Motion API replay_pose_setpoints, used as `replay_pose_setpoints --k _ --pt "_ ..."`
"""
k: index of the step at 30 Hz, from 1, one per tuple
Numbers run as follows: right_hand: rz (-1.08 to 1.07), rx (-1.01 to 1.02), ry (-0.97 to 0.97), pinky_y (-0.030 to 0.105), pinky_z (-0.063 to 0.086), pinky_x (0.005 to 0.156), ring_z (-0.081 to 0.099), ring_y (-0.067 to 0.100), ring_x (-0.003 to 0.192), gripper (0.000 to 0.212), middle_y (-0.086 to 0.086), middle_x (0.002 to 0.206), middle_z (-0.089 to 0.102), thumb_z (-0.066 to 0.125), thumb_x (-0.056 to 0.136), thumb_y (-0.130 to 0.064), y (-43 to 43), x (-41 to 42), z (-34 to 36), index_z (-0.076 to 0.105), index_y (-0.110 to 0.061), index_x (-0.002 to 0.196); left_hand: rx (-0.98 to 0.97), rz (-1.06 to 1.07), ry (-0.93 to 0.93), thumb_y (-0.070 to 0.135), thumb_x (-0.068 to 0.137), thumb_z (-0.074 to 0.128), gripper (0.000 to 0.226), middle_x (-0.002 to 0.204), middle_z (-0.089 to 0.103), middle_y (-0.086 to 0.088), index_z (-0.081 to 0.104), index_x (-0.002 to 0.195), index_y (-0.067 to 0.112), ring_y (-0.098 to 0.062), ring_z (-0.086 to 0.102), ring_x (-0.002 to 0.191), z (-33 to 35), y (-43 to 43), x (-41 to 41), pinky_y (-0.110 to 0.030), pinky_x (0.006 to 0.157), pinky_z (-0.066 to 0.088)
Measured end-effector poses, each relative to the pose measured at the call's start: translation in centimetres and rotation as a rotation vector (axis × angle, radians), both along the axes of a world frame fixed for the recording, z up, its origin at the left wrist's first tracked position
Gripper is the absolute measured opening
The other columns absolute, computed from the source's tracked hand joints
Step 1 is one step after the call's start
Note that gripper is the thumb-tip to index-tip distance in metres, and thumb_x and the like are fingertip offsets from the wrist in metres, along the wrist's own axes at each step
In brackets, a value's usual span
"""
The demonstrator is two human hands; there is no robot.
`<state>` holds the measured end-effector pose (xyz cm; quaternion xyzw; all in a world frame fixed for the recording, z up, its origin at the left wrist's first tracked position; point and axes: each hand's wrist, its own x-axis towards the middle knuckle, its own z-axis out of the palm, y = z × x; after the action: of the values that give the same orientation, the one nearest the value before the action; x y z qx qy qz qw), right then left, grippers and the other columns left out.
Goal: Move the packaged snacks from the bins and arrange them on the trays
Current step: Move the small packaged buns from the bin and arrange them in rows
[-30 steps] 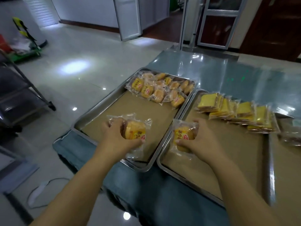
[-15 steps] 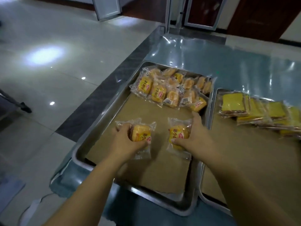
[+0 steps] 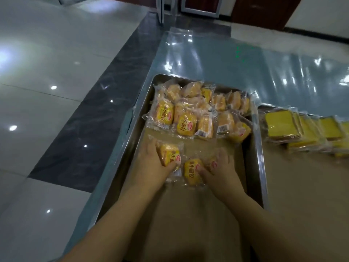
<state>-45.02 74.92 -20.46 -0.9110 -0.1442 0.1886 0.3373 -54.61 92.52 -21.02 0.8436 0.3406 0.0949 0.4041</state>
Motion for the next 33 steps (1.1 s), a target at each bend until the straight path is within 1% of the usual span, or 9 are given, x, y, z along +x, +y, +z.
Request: replay_pose_setpoints --k 3,6,10,15,18,21,23,29,33 --pt "-0.033 -0.029 -0.011 0.037 0.044 0.088 0.046 0.021 0.117 0.073 0.003 0.138 0.034 0.069 0.079 -0.043 0.9 1.1 -0.5 0.028 -0.023 0.135 0.032 0.023 -0.03 0.053 0.057 0.08 0.089 0.131 0.019 0.013 0.027 0.126 0.033 -0.018 0.047 0.11 -0.6 1.1 1.6 -0.033 0.085 0.047" --pt "-0.056 -0.014 -0.056 0.031 0.04 0.085 0.047 0.021 0.115 0.071 0.003 0.134 0.036 0.071 0.078 -0.04 2.2 2.3 -0.6 0.03 -0.022 0.134 0.02 0.016 -0.084 0.046 0.058 0.082 0.082 0.129 0.024 0.005 0.031 0.121 0.028 -0.017 0.042 0.114 -0.8 2.1 3.4 -0.03 0.087 0.042" --pt "-0.09 -0.037 -0.12 0.034 0.043 0.086 0.048 0.022 0.113 0.069 0.003 0.13 0.038 0.071 0.078 -0.039 3.8 3.7 -0.7 0.033 -0.018 0.131 0.044 -0.018 -0.081 0.042 0.064 0.08 0.065 0.128 0.031 -0.004 0.043 0.113 0.019 -0.023 0.04 0.12 -0.6 3.0 5.1 -0.04 0.096 0.045" --pt "-0.124 0.016 -0.077 0.032 0.042 0.086 0.045 0.018 0.111 0.069 0.0 0.127 0.038 0.073 0.077 -0.039 4.2 4.0 -0.6 0.034 -0.02 0.132 0.207 -0.067 -0.016 0.053 0.07 0.072 0.066 0.126 0.04 -0.009 0.048 0.121 0.017 -0.026 0.041 0.116 0.1 3.6 5.4 -0.04 0.095 0.042" --pt "-0.13 0.079 0.002 0.031 0.044 0.085 0.047 0.013 0.105 0.051 -0.004 0.121 0.04 0.07 0.081 -0.03 3.0 3.9 -0.2 0.042 -0.023 0.124 0.344 -0.1 0.083 0.063 0.076 0.058 0.066 0.13 0.04 -0.01 0.048 0.126 0.021 -0.029 0.037 0.118 0.3 3.4 4.8 -0.044 0.095 0.036" --pt "-0.12 0.155 -0.001 0.025 0.05 0.074 0.056 0.009 0.096 0.022 -0.006 0.107 0.055 0.06 0.089 -0.017 1.2 3.6 0.2 0.049 -0.029 0.105 0.351 -0.082 0.11 0.064 0.077 0.056 0.069 0.135 0.034 -0.011 0.044 0.131 0.022 -0.032 0.029 0.123 0.4 2.7 3.8 -0.048 0.099 0.03" --pt "-0.146 0.183 -0.011 0.018 0.045 0.066 0.055 0.002 0.09 0.026 -0.015 0.096 0.057 0.06 0.089 -0.015 -0.1 3.1 0.4 0.048 -0.037 0.098 0.376 -0.072 0.05 0.058 0.077 0.062 0.065 0.134 0.031 -0.01 0.045 0.129 0.023 -0.032 0.027 0.121 0.7 1.7 2.9 -0.049 0.1 0.028" --pt "-0.212 0.173 -0.033 0.015 0.045 0.065 0.057 0.003 0.09 0.036 -0.015 0.097 0.059 0.066 0.086 -0.018 -4.3 1.4 0.6 0.054 -0.025 0.12 0.442 -0.23 -0.022 0.041 0.081 0.065 0.038 0.125 0.04 -0.006 0.056 0.114 0.024 -0.027 0.032 0.118 1.2 -1.6 0.9 -0.048 0.098 0.032" --pt "-0.111 0.098 0.067 0.031 0.053 0.076 0.061 0.012 0.093 0.033 -0.012 0.093 0.062 0.068 0.084 -0.014 -7.0 -0.1 0.9 0.061 -0.021 0.115 0.444 -0.492 -0.095 0.018 0.09 0.055 0.03 0.128 0.048 -0.002 0.059 0.119 0.02 -0.024 0.034 0.123 0.7 -3.7 0.7 -0.037 0.1 0.025"
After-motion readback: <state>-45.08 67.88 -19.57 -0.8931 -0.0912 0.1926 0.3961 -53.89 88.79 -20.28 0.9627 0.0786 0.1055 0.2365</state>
